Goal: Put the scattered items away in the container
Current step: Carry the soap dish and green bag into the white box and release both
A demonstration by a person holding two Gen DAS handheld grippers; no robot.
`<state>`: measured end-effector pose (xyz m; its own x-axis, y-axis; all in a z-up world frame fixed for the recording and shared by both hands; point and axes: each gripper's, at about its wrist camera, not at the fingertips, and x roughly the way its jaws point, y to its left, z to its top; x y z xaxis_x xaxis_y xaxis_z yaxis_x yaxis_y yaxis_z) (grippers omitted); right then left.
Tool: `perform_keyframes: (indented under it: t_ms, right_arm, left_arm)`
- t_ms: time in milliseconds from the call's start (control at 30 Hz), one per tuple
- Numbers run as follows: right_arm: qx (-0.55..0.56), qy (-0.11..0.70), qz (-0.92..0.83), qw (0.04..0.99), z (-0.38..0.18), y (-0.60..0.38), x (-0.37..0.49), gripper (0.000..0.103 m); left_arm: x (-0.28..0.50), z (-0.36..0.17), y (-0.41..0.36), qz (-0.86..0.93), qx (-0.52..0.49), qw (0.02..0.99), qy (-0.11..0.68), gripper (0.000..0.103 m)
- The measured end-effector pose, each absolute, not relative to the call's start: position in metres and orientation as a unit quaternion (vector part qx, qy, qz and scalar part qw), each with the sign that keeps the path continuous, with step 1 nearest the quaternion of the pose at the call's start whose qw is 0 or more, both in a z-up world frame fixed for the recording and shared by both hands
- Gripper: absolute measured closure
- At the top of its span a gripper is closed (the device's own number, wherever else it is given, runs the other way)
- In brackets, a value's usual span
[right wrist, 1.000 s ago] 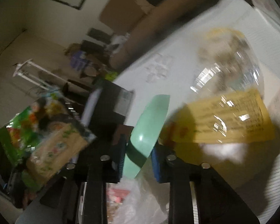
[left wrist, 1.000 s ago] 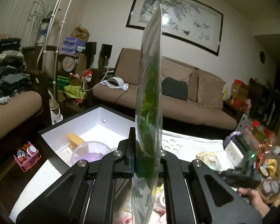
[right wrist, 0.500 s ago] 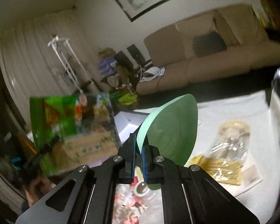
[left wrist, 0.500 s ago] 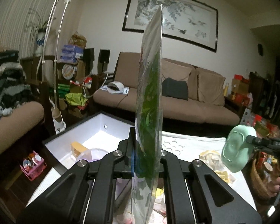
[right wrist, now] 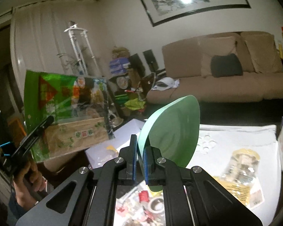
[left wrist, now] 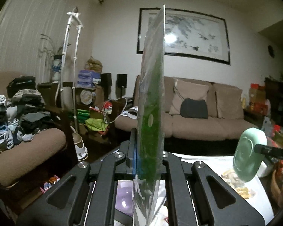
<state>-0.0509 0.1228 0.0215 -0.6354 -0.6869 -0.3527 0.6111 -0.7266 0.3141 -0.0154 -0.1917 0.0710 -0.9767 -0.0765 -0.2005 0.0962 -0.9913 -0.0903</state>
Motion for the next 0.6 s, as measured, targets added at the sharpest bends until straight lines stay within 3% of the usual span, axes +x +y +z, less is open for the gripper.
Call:
perform_keyframes:
  t_ms: [433,600]
  right_arm:
    - [0.24,-0.062,-0.861,0.443,0.006,-0.02,-0.074,0.098]
    - [0.271,-0.069,-0.843,0.46,-0.023,-0.065,-0.1,0.098]
  left_arm:
    - [-0.056,0.024,-0.237,-0.985,0.139,0.068,0.081,0.096]
    - [-0.075,0.004,-0.231,-0.983,0.167,0.062,0.05,0.096]
